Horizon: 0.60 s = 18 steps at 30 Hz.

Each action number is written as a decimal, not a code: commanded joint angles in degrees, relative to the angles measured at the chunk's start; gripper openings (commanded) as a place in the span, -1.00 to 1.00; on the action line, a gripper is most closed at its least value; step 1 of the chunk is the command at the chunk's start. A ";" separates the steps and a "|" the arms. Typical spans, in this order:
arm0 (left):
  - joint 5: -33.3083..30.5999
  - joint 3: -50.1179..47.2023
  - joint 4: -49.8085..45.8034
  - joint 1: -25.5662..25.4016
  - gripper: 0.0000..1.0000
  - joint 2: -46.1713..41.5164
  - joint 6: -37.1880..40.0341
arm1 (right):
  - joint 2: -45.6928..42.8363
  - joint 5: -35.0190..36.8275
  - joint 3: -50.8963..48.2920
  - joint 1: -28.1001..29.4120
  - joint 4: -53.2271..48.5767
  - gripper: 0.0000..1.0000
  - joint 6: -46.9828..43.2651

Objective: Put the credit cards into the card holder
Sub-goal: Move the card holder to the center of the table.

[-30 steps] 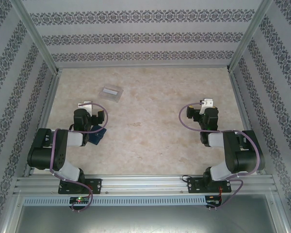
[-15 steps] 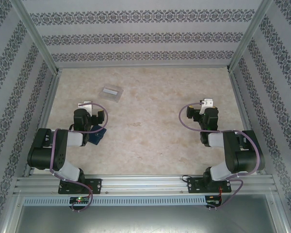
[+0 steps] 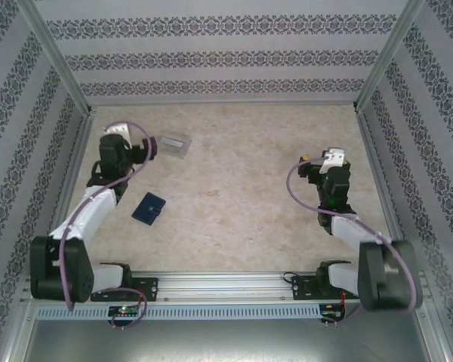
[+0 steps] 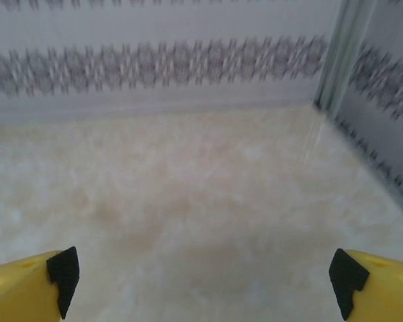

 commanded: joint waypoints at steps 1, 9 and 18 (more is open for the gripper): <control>-0.03 7.89 -31.94 1.00 0.99 -0.31 -17.01 | -6.68 3.67 2.15 0.34 -8.34 0.97 10.89; 15.15 9.54 -42.81 1.15 0.99 8.22 -6.97 | -4.55 -17.88 4.70 -1.05 -20.13 0.97 37.28; 15.50 -1.92 -40.43 1.28 0.99 7.76 -10.81 | -2.50 -24.51 9.17 4.72 -26.67 0.96 35.73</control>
